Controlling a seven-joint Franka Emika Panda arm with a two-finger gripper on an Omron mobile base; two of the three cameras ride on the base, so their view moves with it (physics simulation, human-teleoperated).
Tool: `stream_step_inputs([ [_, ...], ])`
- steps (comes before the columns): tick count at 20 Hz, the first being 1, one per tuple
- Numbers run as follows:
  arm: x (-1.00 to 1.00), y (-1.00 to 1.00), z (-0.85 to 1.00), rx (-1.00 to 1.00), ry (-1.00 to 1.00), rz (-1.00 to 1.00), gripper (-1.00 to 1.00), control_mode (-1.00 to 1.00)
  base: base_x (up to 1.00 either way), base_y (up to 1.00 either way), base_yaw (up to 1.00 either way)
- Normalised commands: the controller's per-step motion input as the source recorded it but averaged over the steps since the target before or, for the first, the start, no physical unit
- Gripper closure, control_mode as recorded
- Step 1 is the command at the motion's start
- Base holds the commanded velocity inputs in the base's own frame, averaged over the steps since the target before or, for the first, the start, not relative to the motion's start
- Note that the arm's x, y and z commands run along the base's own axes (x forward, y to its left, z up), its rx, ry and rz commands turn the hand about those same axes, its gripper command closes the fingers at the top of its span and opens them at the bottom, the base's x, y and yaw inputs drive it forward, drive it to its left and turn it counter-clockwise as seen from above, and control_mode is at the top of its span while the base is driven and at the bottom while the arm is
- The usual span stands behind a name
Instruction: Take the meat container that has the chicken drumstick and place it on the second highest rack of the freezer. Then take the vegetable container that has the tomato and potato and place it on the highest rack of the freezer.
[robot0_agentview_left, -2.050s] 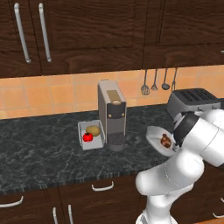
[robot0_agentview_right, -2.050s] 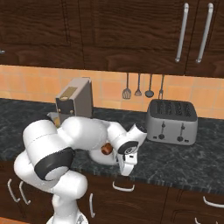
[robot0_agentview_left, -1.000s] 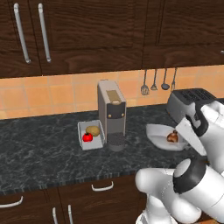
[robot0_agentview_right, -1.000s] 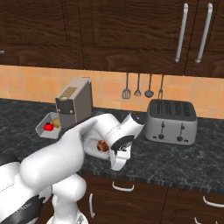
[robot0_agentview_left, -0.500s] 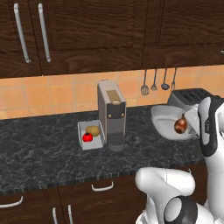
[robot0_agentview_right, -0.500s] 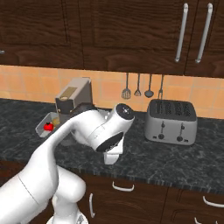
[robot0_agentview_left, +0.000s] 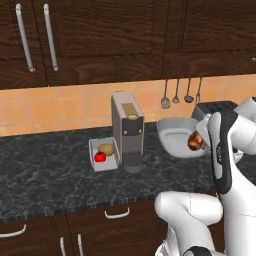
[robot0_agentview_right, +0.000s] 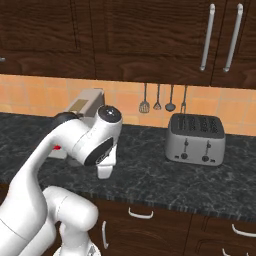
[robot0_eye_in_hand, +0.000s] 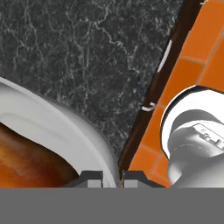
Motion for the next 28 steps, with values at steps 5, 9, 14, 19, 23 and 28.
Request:
stream_step_inputs([
  [5, -0.02, 0.14, -0.03, -0.02, 0.00, 0.02, 1.00, 1.00, -0.07, 0.05, 0.00],
  [9, 0.00, 0.00, 0.00, 0.00, 0.00, 0.00, 1.00, 1.00, -0.62, 0.38, -0.22],
  [14, 0.00, 0.00, 0.00, 0.00, 0.00, 0.00, 1.00, 1.00, -0.48, 0.49, -0.59],
  [19, 0.00, 0.00, 0.00, 0.00, 0.00, 0.00, 1.00, 1.00, -0.16, 0.30, -0.84],
  [23, 0.00, 0.00, 0.00, 0.00, 0.00, 0.00, 1.00, 1.00, -0.16, 0.01, -0.95],
  [28, 0.00, 0.00, 0.00, 0.00, 0.00, 0.00, 1.00, 1.00, -0.07, -0.21, -0.91],
])
